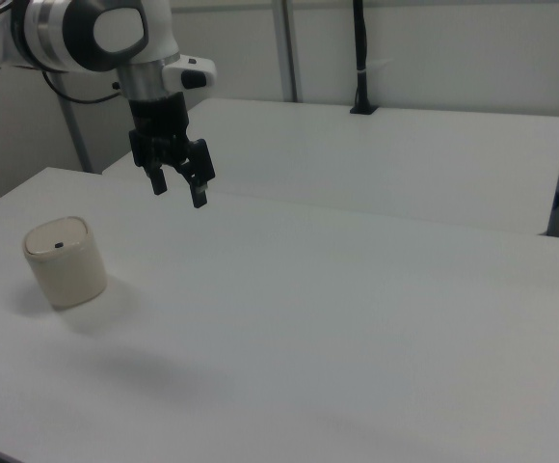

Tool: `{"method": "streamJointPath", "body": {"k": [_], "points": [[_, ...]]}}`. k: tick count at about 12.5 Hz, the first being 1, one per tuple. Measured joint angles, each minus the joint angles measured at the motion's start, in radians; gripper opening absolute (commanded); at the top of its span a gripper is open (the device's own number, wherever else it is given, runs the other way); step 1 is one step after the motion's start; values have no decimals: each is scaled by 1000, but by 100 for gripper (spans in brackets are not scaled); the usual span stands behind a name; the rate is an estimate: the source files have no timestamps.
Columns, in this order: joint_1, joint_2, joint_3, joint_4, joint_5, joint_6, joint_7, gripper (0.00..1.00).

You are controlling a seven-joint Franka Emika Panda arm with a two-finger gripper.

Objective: Open the trash bin
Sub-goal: 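Move the gripper over the cream trash bin's lid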

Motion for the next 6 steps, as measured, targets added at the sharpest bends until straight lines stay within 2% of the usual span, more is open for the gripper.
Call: {"method": "streamJointPath", "body": {"k": [6], "points": [[0, 1, -14, -1, 0, 0, 0, 100]]}}
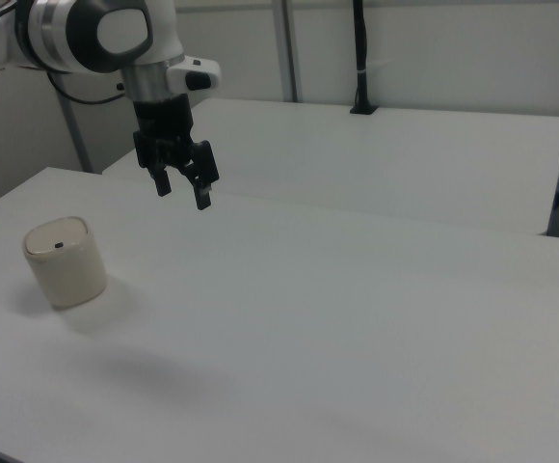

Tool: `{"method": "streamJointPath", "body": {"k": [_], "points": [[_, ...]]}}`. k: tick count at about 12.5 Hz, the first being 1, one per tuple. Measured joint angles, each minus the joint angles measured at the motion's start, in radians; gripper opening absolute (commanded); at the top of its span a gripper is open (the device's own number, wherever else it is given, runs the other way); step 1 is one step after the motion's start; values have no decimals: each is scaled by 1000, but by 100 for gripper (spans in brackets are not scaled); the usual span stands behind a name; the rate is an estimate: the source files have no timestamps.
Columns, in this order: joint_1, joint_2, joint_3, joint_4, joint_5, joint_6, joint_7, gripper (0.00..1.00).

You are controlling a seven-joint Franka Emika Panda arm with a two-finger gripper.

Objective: Open the trash bin
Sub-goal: 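Move the gripper over the cream trash bin's lid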

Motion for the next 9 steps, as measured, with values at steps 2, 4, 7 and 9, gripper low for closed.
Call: {"method": "streamJointPath", "body": {"k": [2, 4, 7, 9], "points": [[0, 0, -1, 0, 0, 0, 0, 100], [1, 1, -1, 0, 0, 0, 0, 100], [9, 25, 6, 3, 1, 3, -19, 92], [18, 36, 12, 8, 1, 8, -68, 49]]}}
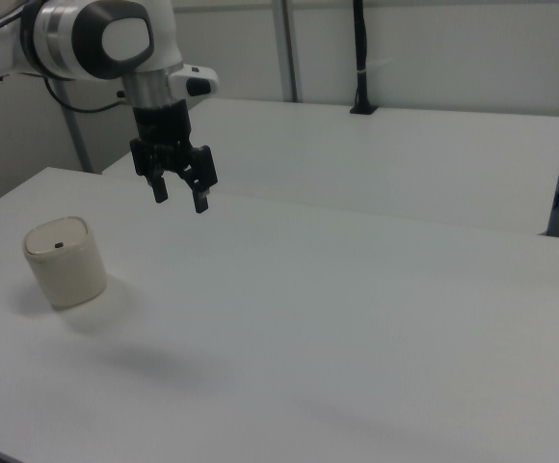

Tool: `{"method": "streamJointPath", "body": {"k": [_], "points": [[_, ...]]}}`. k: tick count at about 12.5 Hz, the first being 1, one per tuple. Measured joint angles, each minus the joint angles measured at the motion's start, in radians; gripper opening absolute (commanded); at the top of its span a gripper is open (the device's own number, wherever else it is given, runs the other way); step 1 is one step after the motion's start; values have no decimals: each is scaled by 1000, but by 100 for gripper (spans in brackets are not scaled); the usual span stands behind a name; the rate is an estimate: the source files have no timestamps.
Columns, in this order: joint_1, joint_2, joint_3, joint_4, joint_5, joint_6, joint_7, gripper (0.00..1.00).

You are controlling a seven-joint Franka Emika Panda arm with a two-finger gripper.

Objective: Open the trash bin
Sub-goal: 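Move the gripper over the cream trash bin's lid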

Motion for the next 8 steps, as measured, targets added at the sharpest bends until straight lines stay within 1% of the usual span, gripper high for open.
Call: {"method": "streamJointPath", "body": {"k": [1, 2, 3, 5, 6, 8], "points": [[10, 3, 1, 1, 1, 0, -50, 21], [31, 7, 2, 1, 5, 0, -98, 5], [58, 13, 4, 4, 31, 1, -162, 0], [115, 23, 5, 19, 127, 1, -324, 0], [149, 26, 6, 23, 154, 1, -375, 0], [251, 49, 9, 23, 163, 23, -401, 0]]}}
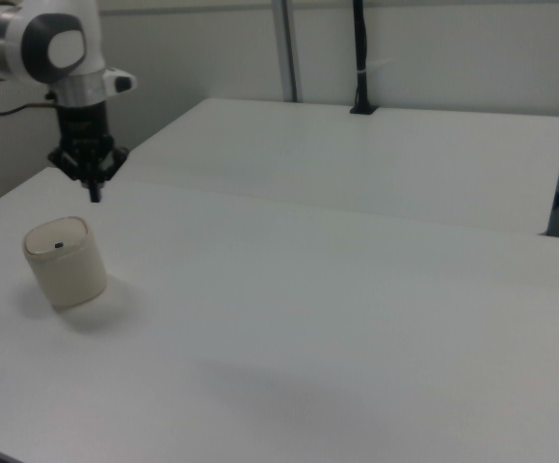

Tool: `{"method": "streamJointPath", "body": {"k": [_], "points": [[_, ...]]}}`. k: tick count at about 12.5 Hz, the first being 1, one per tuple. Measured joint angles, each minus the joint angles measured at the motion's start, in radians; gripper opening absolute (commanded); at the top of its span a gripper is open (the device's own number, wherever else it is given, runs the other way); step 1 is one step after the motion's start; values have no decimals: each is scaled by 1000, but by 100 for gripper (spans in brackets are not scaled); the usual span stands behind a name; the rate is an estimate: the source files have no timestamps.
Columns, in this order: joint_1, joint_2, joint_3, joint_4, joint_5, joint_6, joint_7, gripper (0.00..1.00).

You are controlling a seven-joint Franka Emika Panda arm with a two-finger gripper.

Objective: Open the trash bin

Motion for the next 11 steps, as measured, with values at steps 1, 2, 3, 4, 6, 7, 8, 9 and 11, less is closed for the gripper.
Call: {"method": "streamJointPath", "body": {"k": [1, 2, 3, 4, 6, 7, 8, 9, 11], "points": [[61, 24, 1, 0, 0, 58, 0, 0], [123, 55, 3, -1, -1, 114, 0, 0], [169, 86, 3, -1, -4, 139, 1, 0], [211, 123, 3, 0, -6, 151, 1, 0], [244, 153, 3, -1, -17, 181, 14, 0], [266, 176, 3, -1, -33, 205, 45, 0], [276, 194, 3, -1, -41, 218, 58, 0], [282, 218, 3, -1, -47, 235, 67, 0], [284, 229, 3, 12, -61, 240, 67, 0]]}}
